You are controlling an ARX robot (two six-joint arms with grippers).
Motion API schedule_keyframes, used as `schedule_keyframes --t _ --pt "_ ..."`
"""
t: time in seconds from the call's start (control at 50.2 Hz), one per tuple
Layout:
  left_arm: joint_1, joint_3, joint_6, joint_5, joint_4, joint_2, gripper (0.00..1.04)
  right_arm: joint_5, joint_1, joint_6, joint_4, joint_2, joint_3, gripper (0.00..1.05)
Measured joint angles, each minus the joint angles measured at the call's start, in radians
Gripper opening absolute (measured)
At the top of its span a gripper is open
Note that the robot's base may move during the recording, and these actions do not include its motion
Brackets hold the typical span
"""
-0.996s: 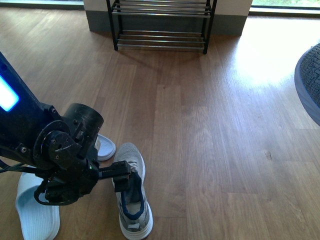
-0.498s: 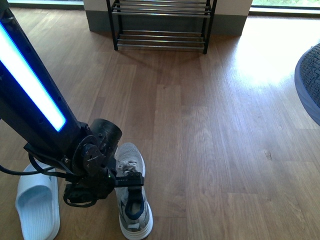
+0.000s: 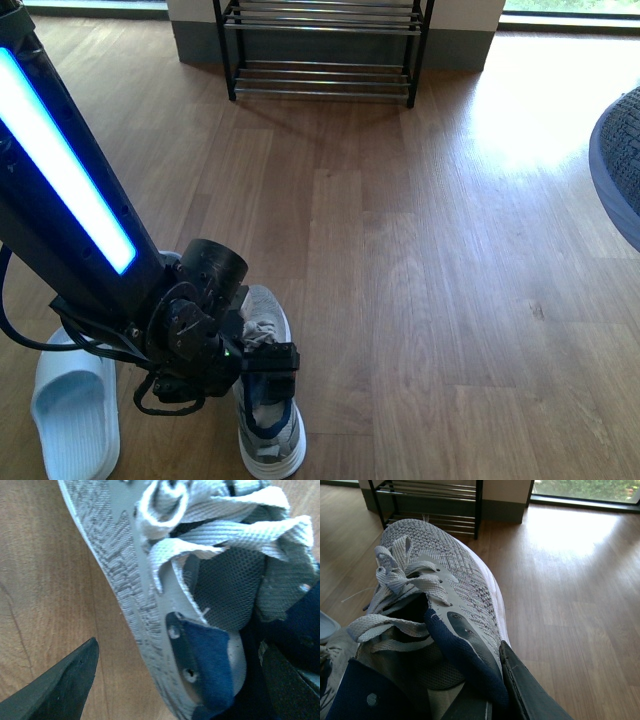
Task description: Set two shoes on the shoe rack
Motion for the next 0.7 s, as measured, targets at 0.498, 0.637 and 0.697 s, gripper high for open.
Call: schedule_keyframes --t 0.498,0.637,0.697 --pt "0.029 0.022 0.027 -0.161 -0.062 0.039 0.80 0.000 0.000 0.000 0.000 0.000 0.000 0.01" --pt "0.027 0.020 0.038 -0.157 -0.037 0.040 0.64 0.000 0.000 0.000 0.000 0.000 0.000 0.01" --pt "0.023 0.018 0.042 -0.159 -0.021 0.040 0.57 0.000 0.000 0.000 0.000 0.000 0.000 0.01"
